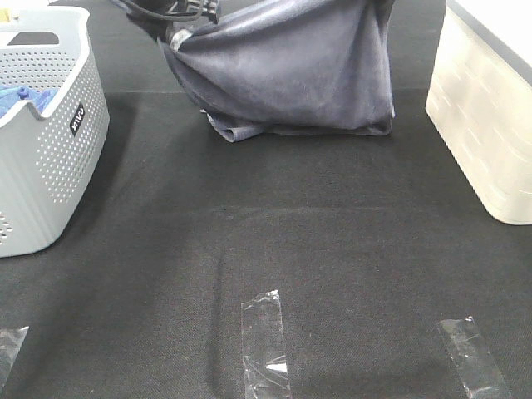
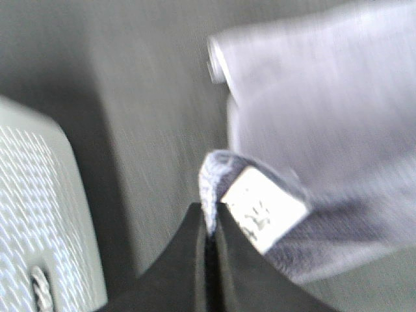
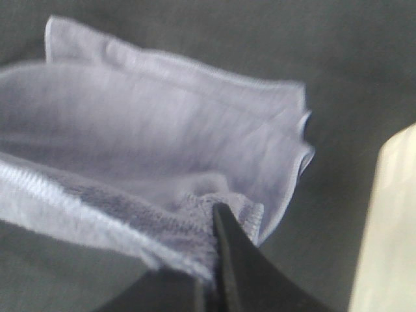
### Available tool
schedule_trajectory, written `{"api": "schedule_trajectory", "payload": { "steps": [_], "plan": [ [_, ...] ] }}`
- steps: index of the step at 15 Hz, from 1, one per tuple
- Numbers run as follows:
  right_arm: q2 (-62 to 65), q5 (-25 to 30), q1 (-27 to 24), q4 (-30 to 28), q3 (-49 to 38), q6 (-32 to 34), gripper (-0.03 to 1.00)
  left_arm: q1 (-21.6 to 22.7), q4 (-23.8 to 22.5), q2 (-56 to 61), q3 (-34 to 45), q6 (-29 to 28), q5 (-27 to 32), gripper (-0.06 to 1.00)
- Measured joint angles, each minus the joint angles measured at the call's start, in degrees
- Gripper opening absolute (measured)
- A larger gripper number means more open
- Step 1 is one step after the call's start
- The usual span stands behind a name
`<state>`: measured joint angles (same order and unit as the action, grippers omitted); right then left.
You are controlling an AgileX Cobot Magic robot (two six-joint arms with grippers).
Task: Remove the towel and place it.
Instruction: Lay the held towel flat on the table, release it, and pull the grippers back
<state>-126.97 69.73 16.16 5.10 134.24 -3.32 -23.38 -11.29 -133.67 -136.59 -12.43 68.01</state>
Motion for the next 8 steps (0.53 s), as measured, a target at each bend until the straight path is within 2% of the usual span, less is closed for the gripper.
{"api": "schedule_trajectory", "payload": {
  "steps": [2, 3, 4, 8],
  "plan": [
    [1.20, 0.00, -0.06, 1.95, -6.82, 0.11, 0.00, 0.00, 2.86, 0.00, 0.00, 0.46, 1.20, 0.00],
    [4.35, 0.11, -0.06, 2.12, -13.87, 0.11, 0.00, -0.57, 4.98, 0.23, 1.03, 0.74, 1.32, 0.00],
    [4.35, 0.11, -0.06, 2.12, -13.87, 0.11, 0.00, -0.57, 4.98, 0.23, 1.03, 0.74, 1.32, 0.00],
    [14.55, 0.06, -0.06, 4.70, -30.08, -0.17, 0.00, -5.67, 5.39, 6.30, 12.83, 2.52, 1.32, 0.00]
  ]
}}
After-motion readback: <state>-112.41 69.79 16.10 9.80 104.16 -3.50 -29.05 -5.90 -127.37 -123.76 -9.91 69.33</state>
